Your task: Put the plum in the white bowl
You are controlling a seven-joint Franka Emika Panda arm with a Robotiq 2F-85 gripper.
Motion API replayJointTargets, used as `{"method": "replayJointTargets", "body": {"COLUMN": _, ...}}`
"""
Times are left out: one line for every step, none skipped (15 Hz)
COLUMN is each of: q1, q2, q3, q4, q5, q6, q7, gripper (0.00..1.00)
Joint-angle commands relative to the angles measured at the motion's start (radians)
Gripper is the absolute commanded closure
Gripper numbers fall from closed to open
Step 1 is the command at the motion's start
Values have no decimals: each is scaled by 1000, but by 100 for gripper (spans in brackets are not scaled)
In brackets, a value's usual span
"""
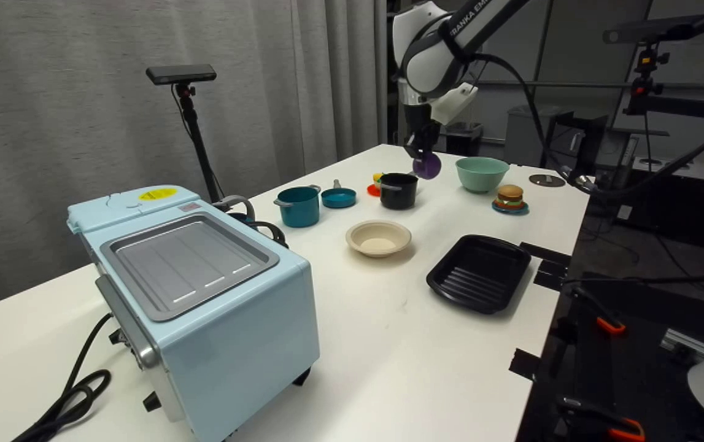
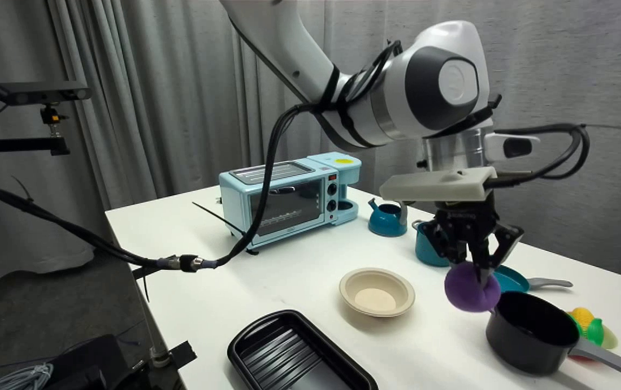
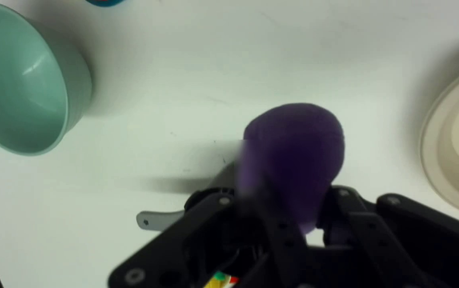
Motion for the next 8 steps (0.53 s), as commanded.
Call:
{"method": "replayJointTargets", "body": {"q1": -11, "q2": -69, "q3": 36, "q4": 3, "q5": 127, "q6": 62, "q7": -38, "gripper": 94}}
{"method": "replayJointTargets", "body": {"q1": -12, "q2": -81, "q3": 46, "q4": 4, "q5": 167, "q6": 82, "q7": -50, "gripper": 94}}
{"method": "replayJointTargets", "body": {"q1": -13, "q2": -88, "q3": 55, "q4": 7, "q5": 207, "q6": 104, "q7": -62, "gripper": 94}}
{"method": "replayJointTargets", "body": {"q1": -14, "q2": -93, "q3": 65, "q4": 9, "q5": 246, "q6": 122, "q7": -79, "gripper": 94}}
{"method": "replayJointTargets", "body": {"q1": -16, "q2": -97, "q3": 74, "q4": 8, "q5": 285, "q6": 138, "q7": -102, "gripper": 94}}
{"method": "replayJointTargets", "body": {"q1": -19, "q2": -98, "q3": 84, "q4": 8, "q5": 327, "q6": 152, "q7": -132, "gripper": 94}}
{"method": "replayJointTargets", "body": {"q1": -23, "q2": -96, "q3": 93, "q4": 9, "q5": 369, "q6": 161, "q7": -162, "gripper": 94}}
{"method": "replayJointTargets", "body": {"q1": -29, "q2": -94, "q3": 103, "q4": 9, "q5": 417, "q6": 164, "q7": -201, "gripper": 94}}
